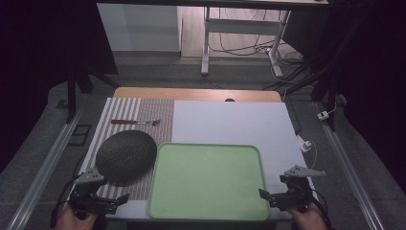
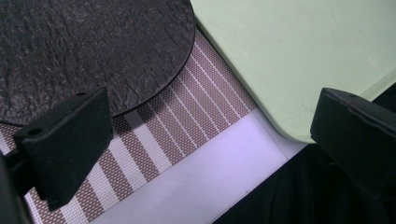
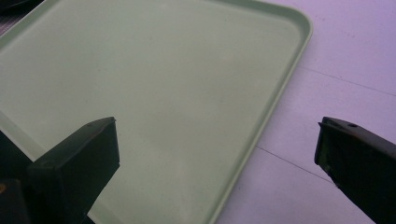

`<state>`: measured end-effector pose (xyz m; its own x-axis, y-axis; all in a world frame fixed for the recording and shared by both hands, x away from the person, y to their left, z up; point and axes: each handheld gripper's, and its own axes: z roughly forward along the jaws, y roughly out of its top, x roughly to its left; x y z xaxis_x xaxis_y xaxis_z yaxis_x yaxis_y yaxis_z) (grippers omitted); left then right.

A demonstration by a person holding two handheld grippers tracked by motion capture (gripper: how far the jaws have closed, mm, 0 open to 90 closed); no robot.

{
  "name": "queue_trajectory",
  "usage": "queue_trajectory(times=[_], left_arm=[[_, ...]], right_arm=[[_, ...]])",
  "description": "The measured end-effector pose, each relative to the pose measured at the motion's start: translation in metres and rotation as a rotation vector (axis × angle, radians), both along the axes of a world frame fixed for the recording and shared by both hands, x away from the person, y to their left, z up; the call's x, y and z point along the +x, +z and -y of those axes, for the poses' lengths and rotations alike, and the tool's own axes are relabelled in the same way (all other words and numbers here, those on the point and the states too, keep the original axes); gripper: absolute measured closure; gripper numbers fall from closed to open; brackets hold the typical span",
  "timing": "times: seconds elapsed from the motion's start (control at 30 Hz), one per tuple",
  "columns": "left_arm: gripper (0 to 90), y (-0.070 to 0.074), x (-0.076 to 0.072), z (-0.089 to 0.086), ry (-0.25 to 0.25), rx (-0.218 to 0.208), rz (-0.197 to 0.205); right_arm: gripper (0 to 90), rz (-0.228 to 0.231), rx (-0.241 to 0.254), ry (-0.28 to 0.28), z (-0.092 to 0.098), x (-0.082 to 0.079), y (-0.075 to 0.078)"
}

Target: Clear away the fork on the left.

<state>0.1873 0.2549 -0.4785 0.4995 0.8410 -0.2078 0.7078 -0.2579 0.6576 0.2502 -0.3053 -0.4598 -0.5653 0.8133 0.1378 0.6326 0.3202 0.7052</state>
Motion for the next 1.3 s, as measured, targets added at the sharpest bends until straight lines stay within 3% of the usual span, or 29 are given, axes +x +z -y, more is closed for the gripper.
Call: queue_trajectory(times=[0.73, 0.97, 1.3], left_arm=[[0.0, -0.0006, 0.0021, 0.0, 0.004, 0.007, -0.02], [0.0, 0.0006, 0.0007, -0.0038, 0.012, -0.028, -0.004], [0.0, 0.0013, 0.004, -0.0013, -0.015, -0.016, 0.025]], right_arm=[[0.0, -0.002, 0.006, 0.011, 0.0, 0.0, -0.0001], [0.0, -0.007, 0.006, 0.012, -0.0002, 0.0003, -0.0003], [0.1, -0.012, 0.006, 0.015, -0.0004, 0.0007, -0.0006]])
